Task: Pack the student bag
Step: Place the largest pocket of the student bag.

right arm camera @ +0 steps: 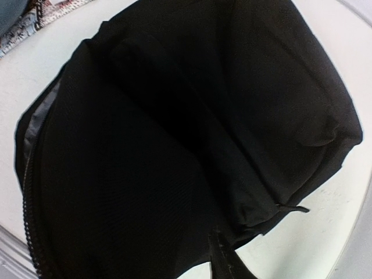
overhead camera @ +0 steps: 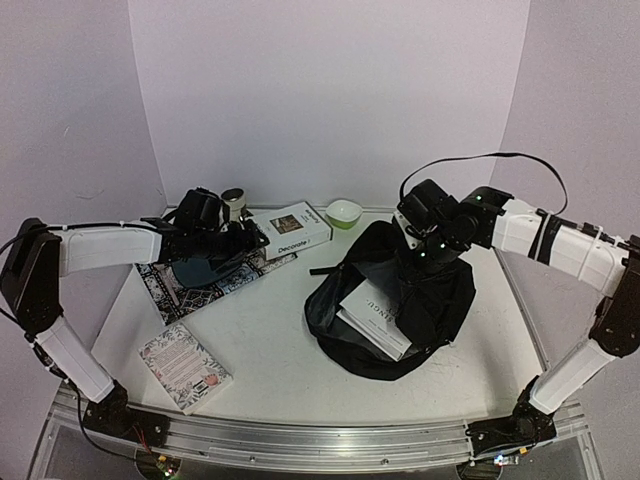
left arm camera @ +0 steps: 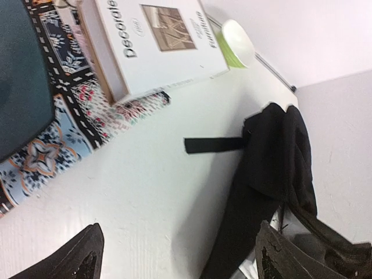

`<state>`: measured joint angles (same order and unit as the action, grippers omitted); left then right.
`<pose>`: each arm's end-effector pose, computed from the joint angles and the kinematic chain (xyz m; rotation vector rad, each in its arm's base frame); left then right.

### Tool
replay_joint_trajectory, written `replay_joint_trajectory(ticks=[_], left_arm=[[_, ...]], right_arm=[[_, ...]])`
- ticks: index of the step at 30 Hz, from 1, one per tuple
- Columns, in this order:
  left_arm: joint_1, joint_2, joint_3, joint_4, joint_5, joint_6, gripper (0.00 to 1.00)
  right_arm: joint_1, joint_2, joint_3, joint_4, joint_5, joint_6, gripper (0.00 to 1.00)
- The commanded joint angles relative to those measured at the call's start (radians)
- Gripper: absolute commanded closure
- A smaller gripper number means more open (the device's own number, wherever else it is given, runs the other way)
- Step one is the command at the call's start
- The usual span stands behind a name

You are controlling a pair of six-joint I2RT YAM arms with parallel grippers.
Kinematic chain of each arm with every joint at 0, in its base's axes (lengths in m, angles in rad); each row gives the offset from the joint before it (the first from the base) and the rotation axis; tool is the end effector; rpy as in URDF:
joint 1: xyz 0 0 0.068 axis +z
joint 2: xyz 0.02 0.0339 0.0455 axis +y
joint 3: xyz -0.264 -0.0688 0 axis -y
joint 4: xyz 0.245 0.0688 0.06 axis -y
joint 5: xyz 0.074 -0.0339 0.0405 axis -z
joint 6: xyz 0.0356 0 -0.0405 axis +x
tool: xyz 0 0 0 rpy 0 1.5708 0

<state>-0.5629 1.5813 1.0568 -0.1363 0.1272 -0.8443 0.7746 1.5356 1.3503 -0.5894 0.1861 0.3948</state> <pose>0.2946 -0.1912 0.2396 -0.2606 2.3695 -0.8698 0.2479 0.2334 0.3149 -0.3539 2.3309 0.3634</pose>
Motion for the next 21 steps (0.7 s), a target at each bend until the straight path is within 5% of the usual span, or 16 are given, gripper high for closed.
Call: replay_joint_trajectory(ticks=[1,12,21], left_arm=[[0.069,0.094,0.091,0.047,0.090,-0.011,0.08],[0.153,0.348,0.237,0.131,0.174,-0.110,0.07],[0.158,0.477,0.332,0.181,0.183,-0.160,0.08]], right_arm=[[-0.004,-0.058,-0.043,0.030,-0.089,0.028,0.58],[-0.005,-0.191,-0.147,0.210,-0.146,0.083,0.28],[-0.004,-0.277,-0.199,0.261,-0.094,0.104,0.18]])
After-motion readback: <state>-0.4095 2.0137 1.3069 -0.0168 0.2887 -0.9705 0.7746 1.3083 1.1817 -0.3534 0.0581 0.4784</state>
